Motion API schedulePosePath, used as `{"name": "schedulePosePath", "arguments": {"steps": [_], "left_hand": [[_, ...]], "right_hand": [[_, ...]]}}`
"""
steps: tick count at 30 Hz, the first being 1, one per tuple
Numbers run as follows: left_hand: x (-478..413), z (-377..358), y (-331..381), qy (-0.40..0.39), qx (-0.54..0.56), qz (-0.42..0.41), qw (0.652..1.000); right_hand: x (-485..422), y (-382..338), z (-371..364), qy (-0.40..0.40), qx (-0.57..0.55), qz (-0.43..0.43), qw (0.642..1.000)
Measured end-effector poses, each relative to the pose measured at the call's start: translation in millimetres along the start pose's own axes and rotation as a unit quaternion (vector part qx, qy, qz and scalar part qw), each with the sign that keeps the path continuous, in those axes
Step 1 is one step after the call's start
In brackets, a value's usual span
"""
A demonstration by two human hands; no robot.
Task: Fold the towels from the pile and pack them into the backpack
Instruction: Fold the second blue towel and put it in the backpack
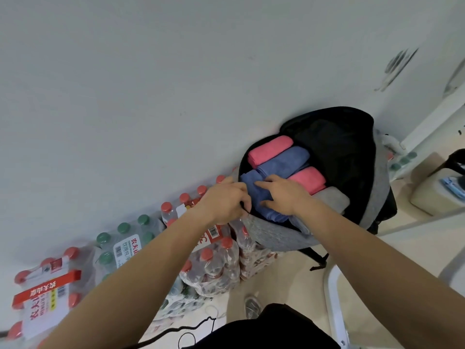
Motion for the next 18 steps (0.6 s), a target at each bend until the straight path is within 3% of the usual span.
{"name": "schedulePosePath", "arguments": {"steps": [8,12,15,18], "left_hand": [[3.8,4.3,-17.0,0.006,0.112,0.009,0.994],[-2.7,-0.4,-17.0,-0.009,0.085,0.016,0.996],[-8.5,3.2,-9.5,0.07,0.073,0.044,0.994],[-19.9,1.2,-1.2,0.1,-0.029,0.072,0.992]], "right_hand": [[-1.3,-10.0,-4.6,0.038,-0.123,-0.032,0.991],[5.1,-8.6,-8.1,0.029,-0.141,-0.02,0.989],[10.1,-12.6,-5.0,0.049,-0.047,-0.02,0.997],[11.9,-16.0,3.2,0.093,0.076,-0.005,0.993]]}}
Point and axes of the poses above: each hand's wrist, its own x-axis away from the middle knuckle, its own z-axis out of the back of the hand, y = z × x, the point moved 6 cm from there along -x, towards the middle knuckle
